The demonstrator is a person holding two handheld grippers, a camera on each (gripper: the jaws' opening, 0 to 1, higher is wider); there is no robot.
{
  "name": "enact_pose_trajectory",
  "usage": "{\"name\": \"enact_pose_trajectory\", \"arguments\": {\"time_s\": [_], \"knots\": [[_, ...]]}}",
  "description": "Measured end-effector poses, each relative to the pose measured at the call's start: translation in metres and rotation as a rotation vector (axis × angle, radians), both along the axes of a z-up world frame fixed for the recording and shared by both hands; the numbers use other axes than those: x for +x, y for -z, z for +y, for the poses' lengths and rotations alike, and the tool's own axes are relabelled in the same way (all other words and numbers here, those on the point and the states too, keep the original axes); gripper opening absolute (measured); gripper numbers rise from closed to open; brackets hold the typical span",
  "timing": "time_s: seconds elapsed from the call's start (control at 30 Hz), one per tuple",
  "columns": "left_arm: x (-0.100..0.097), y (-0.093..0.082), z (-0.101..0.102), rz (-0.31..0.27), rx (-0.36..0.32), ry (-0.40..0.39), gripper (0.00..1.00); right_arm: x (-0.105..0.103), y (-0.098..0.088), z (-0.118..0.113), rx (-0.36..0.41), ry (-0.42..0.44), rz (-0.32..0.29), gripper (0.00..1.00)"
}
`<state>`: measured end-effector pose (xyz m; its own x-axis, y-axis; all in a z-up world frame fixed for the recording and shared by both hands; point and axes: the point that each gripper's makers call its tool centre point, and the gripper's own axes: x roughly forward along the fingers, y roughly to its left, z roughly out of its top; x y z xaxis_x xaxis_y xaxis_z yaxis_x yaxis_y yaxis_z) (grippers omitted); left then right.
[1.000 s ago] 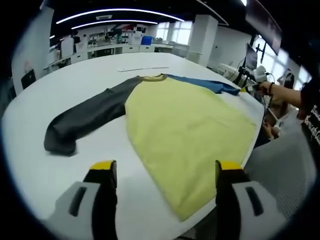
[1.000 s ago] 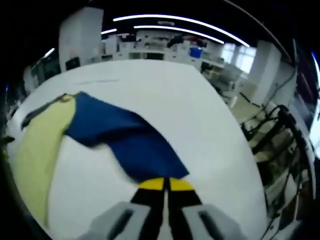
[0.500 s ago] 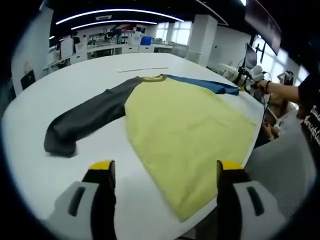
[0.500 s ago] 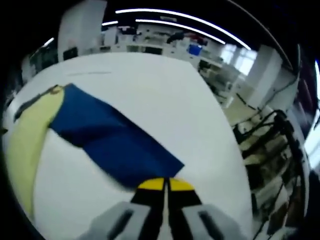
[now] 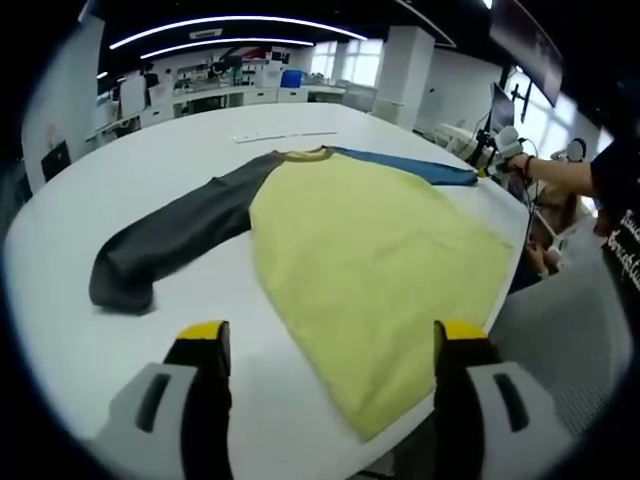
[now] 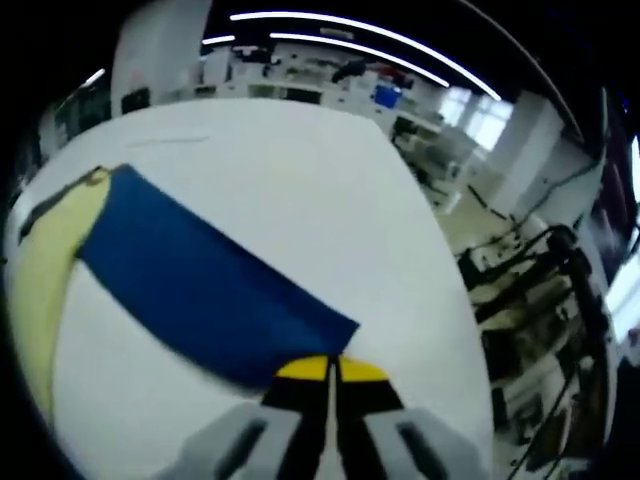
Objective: Fold the garment on the visible template until the final outline fits inside the template.
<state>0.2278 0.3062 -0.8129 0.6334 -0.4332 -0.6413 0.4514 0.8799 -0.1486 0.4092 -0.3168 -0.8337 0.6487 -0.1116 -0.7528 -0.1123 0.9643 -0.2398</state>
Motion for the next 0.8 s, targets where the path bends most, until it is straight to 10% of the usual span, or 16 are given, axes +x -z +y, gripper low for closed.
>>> {"name": "enact_pose_trajectory", "arguments": {"time_s": [0.43,0.8], "knots": [[0.001,0.002,0.003,0.001,0.009,0.01,0.81,0.007,-0.012,-0.007,0.18,0.128,-0.095,0.15],[-0.001,0.0,0.004,0.003,0.024,0.016,0.8,0.005,0.002,0.005,0.253,0.139,-0.056,0.17]]}}
